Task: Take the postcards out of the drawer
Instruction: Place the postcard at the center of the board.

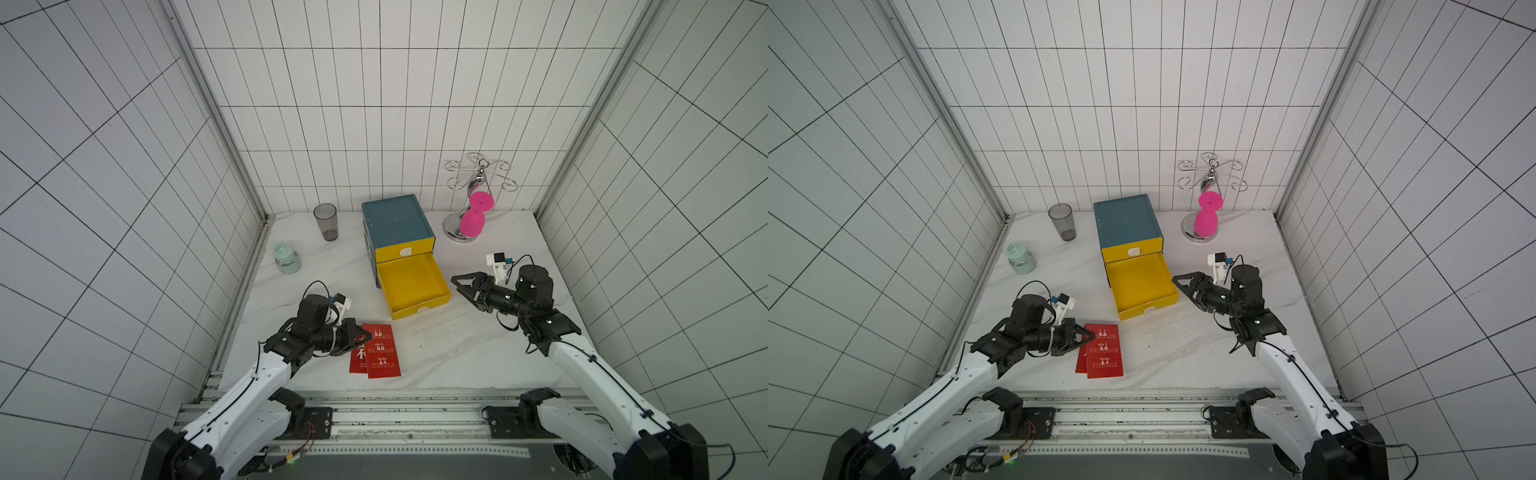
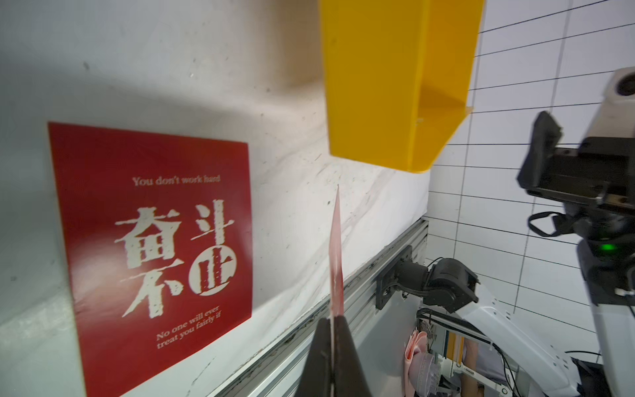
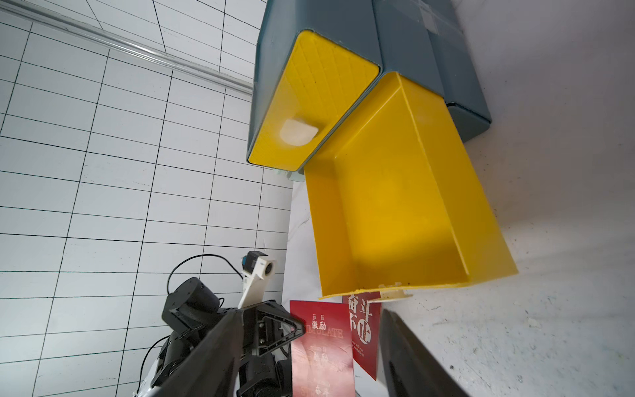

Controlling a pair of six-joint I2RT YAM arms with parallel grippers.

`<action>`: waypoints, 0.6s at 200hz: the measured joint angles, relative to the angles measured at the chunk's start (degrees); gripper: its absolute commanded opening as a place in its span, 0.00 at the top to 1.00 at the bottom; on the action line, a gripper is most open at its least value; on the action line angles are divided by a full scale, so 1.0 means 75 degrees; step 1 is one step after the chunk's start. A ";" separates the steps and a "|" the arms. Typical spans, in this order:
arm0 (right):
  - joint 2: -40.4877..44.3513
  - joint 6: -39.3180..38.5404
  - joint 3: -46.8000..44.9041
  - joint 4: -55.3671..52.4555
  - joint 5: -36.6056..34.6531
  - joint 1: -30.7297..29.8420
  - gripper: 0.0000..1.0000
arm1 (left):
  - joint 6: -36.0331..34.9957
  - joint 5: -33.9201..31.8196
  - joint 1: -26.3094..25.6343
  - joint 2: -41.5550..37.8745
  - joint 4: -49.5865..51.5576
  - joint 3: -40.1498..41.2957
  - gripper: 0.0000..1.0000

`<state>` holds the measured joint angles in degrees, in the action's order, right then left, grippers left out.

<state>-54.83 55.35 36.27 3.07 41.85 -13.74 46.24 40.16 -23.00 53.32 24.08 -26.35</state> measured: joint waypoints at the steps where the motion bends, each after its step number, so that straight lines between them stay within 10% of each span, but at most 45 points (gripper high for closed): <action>1: 0.0000 -0.0003 0.0000 -0.0003 0.0006 0.0003 0.34 | -0.0006 0.0003 -0.0006 0.0050 0.0000 0.0000 1.00; 120: 0.0169 -0.0009 -0.0015 -0.0017 0.0149 0.0195 0.33 | 0.0035 -0.0603 -0.1265 0.3150 -0.1944 -0.0344 1.00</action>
<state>-53.56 55.29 36.16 2.94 42.96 -12.27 46.50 35.64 -32.49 76.95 9.50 -28.93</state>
